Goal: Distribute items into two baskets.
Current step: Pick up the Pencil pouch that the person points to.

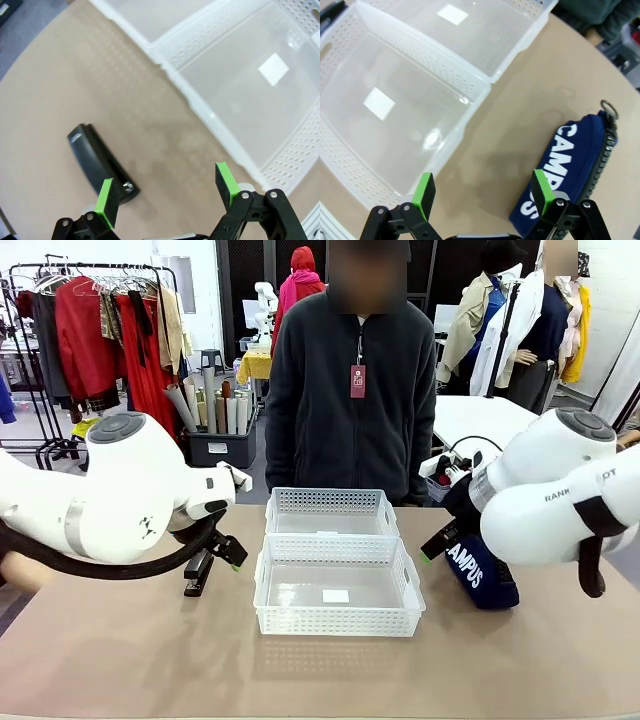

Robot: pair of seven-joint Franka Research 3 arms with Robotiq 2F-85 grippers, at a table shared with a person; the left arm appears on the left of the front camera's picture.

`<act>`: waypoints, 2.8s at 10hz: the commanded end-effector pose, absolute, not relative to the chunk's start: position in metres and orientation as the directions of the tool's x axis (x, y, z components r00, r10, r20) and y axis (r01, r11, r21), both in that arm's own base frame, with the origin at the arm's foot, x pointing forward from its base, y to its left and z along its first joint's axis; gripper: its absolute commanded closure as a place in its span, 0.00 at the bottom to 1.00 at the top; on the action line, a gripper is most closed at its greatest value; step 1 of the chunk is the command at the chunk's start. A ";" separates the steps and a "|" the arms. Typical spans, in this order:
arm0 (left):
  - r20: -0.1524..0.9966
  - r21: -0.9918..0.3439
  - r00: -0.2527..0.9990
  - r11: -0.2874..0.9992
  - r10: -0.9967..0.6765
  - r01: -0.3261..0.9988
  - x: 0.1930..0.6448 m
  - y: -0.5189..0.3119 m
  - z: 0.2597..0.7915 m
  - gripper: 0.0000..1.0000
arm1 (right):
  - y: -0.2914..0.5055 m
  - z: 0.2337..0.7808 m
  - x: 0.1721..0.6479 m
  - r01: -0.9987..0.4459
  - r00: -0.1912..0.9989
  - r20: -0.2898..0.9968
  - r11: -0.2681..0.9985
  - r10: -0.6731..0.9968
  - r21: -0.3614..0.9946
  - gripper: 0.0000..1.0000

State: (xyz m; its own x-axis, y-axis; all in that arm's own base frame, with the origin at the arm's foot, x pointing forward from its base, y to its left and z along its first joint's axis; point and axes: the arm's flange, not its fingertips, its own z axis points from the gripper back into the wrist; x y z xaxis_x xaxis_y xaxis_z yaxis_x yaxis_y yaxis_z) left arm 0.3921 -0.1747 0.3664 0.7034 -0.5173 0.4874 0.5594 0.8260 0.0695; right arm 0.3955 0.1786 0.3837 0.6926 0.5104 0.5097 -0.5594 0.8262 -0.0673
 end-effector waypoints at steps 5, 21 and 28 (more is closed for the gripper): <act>0.598 -0.129 0.685 0.794 -0.415 0.594 0.361 -0.155 0.356 0.00 | 0.177 0.439 0.411 -0.538 0.773 0.484 0.828 0.410 0.158 0.00; 0.293 -0.215 0.780 0.756 -0.553 0.618 0.444 -0.162 0.437 0.00 | 0.186 0.447 0.421 -0.449 0.861 0.413 0.826 0.297 0.341 0.00; 0.293 -0.872 0.946 0.366 -0.141 0.325 0.471 -0.135 0.440 0.00 | 0.156 0.478 0.441 -0.408 0.890 0.452 0.560 0.066 0.721 0.00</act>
